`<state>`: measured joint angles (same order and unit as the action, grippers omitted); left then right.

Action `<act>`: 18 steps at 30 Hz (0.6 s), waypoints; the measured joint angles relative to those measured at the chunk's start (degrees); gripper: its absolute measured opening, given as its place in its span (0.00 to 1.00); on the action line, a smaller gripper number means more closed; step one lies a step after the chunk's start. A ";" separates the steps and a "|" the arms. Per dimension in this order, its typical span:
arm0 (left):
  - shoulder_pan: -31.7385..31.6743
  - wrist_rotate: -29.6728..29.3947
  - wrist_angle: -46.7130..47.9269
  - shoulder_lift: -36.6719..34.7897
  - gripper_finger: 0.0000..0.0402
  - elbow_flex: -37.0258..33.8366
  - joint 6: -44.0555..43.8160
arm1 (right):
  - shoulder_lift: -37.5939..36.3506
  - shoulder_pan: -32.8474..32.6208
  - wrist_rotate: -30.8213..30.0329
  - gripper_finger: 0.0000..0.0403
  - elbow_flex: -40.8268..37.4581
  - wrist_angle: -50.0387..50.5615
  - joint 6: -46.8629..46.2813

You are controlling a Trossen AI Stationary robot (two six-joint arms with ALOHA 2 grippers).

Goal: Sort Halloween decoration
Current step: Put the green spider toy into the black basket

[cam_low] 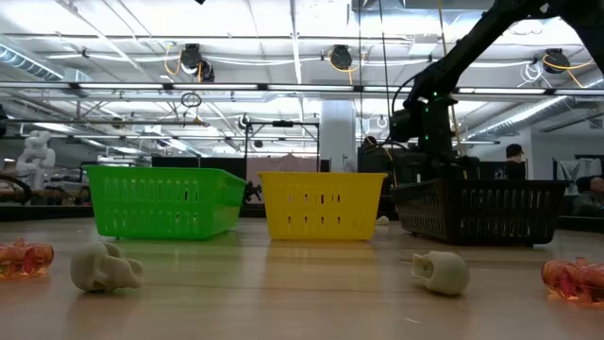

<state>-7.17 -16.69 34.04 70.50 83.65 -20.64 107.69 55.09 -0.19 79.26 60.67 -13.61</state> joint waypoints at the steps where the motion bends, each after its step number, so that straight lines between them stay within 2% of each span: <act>1: -0.01 0.01 0.00 0.00 0.02 0.01 0.00 | 0.57 0.11 0.04 0.28 0.00 -0.30 0.34; 7: 0.00 0.00 1.49 0.00 0.02 -0.01 0.00 | 2.16 0.13 0.10 0.40 0.00 -3.79 2.36; 18: 0.01 0.00 4.15 0.00 0.02 -0.01 -0.02 | 5.82 0.43 0.02 0.42 0.00 -4.01 2.51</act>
<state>-7.16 -16.69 38.20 70.50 83.64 -20.67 113.51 55.53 -0.16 79.26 56.66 -11.10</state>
